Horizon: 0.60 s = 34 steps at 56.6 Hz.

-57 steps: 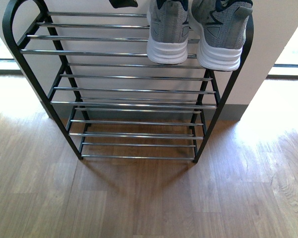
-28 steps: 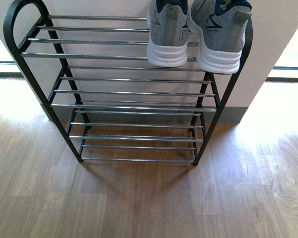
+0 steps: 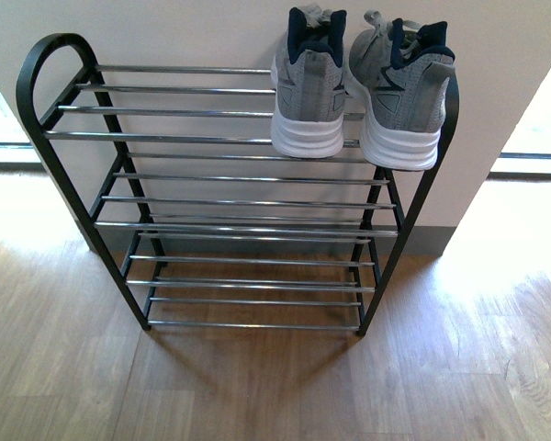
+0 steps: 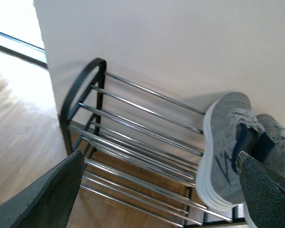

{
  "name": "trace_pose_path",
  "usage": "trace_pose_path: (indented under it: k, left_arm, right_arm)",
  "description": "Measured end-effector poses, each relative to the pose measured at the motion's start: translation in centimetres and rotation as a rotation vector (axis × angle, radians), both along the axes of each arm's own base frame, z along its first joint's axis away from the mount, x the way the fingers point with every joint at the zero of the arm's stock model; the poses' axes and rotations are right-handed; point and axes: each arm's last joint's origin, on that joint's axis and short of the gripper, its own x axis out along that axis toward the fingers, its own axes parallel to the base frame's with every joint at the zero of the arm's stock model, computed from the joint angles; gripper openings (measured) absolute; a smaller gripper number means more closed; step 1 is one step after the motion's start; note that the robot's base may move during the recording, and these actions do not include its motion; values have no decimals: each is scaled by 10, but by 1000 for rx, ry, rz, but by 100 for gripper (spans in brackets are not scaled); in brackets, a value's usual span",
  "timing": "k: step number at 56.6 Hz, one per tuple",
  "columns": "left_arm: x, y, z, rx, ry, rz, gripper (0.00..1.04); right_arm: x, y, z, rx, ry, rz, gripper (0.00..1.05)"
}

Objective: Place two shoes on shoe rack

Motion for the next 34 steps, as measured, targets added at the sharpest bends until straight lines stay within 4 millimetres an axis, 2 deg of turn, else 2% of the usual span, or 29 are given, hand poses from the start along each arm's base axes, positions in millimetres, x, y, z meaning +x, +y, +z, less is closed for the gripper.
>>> trace_pose_path:
  k: [13,21,27,34]
  left_arm:
    - [-63,30,0,79,-47,70,95]
    - [-90,47,1,95,-97,106,95]
    - [-101,57,-1,96,-104,132,95]
    - [-103,60,1,90,-113,140,95]
  right_arm:
    - [0,0,0,0,0,0,96]
    - [0,0,0,0,0,0,96]
    - [0,0,0,0,0,0,96]
    - [0,0,0,0,0,0,96]
